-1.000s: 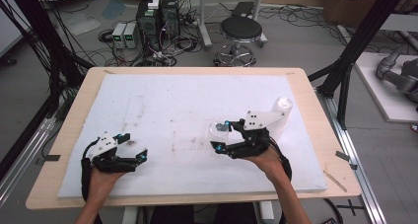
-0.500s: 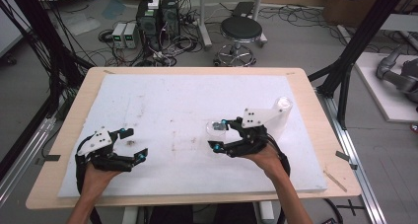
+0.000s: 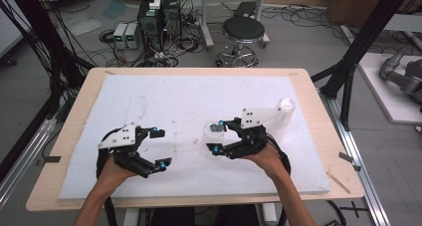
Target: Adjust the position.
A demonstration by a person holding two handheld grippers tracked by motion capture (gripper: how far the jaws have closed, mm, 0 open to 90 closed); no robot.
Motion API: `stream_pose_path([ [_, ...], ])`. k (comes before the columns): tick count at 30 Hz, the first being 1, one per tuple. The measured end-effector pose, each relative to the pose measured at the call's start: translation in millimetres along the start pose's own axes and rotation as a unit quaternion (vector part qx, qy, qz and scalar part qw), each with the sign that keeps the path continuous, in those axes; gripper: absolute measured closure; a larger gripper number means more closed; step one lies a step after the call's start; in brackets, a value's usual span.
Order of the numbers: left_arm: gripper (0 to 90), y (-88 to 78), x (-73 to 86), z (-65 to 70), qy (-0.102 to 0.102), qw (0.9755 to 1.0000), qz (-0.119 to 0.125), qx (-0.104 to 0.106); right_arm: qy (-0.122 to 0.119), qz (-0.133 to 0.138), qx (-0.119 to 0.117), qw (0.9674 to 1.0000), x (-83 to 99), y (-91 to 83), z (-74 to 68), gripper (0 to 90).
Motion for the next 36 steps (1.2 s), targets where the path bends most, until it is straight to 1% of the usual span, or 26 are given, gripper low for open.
stream_pose_path([
  [3,7.7,14.8,-5.4,3.7,0.003,0.9998,0.005,0.018,-0.001,0.001,0.0,1.0,-0.3,-1.2,-0.2,40.2],
  [7,7.7,33.8,-9.6,7.3,0.008,0.9993,0.003,0.037,0.002,0.001,-0.002,1.0,0.1,-2.4,-0.6,40.2],
  [10,7.7,47.5,-11.7,10.4,0.007,0.9986,0.009,0.051,0.001,0.003,-0.003,1.0,-0.1,-2.9,-0.7,40.3],
  [16,7.8,71.8,-11.3,18.3,0.013,0.9969,0.005,0.077,-0.002,0.006,-0.006,1.0,-0.6,-3.2,-2.0,40.4],
  [19,7.8,81.4,-10.6,20.6,0.015,0.9964,0.003,0.083,0.0,0.007,-0.007,0.9999,-1.0,-3.8,-3.2,40.5],
  [23,7.8,90.6,-11.2,21.7,0.013,0.9961,0.008,0.086,0.0,0.007,-0.009,0.9999,-1.4,-3.8,-4.3,40.4],
  [27,7.8,96.4,-10.7,22.4,0.012,0.9959,0.014,0.089,0.001,0.008,-0.01,0.9999,-1.6,-3.3,-5.5,40.5],
  [28,8.3,97.5,-10.3,22.3,0.012,0.9958,0.014,0.09,-0.002,0.009,-0.011,0.9999,-1.8,-3.1,-5.3,40.5],
  [31,9.3,100.0,-9.8,21.8,0.011,0.9956,0.015,0.092,0.0,0.011,-0.013,0.9999,-2.2,-2.7,-6.7,40.5],
  [35,13.2,101.1,-9.0,21.4,0.012,0.995,0.015,0.098,-0.002,0.012,-0.015,0.9998,-3.0,-2.6,-7.6,40.4],
  [36,13.5,101.2,-9.0,21.4,0.009,0.995,0.016,0.098,-0.003,0.013,-0.016,0.9998,-3.3,-2.6,-7.8,40.4],
])
Point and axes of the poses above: each handheld gripper's, and its own axes: y roughly forward along the jaws, x roughly out of its underside, z roughly to its right, the point moved 7 cm from there along y, roughly forward along the jaws, and after that the axes turned 6 degrees about z, right-handed, at the moved point
